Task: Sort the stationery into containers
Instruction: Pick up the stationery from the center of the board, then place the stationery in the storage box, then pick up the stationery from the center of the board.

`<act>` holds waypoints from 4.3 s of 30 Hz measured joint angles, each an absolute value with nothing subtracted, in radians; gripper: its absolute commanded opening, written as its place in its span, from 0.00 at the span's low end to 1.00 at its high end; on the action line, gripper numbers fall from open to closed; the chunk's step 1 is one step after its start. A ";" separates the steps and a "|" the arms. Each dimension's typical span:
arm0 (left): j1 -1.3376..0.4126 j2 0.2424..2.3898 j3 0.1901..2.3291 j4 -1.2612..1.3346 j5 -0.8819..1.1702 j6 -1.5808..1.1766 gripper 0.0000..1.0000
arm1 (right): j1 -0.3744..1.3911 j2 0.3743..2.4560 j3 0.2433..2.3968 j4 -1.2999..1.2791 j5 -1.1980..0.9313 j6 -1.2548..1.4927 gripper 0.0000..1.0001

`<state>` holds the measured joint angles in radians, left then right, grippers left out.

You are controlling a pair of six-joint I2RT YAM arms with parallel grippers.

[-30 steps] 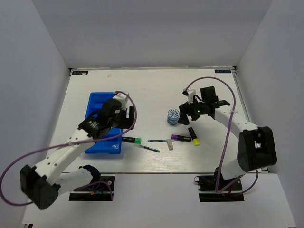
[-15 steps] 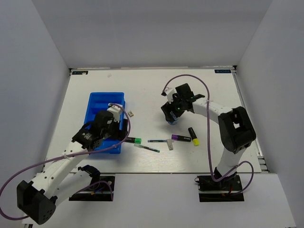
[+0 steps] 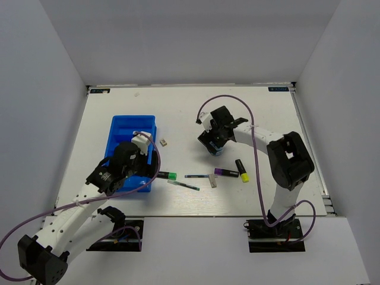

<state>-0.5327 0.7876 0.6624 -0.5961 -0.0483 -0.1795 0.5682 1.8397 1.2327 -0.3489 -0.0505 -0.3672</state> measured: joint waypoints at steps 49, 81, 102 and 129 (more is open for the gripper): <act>-0.199 0.369 0.483 -0.381 -0.205 -0.294 0.55 | 0.848 2.456 2.161 -0.027 -0.469 -0.365 0.00; -0.200 0.382 0.479 -0.383 -0.201 -0.293 0.57 | 0.904 2.481 2.130 0.086 -0.223 -0.557 0.79; -0.389 1.083 0.867 -0.415 0.110 -0.396 0.64 | 0.698 2.012 2.043 -0.551 0.042 -0.193 0.25; -0.667 2.046 1.661 -1.038 -0.715 -0.986 0.59 | 0.155 1.499 1.156 -0.677 -0.407 0.126 0.30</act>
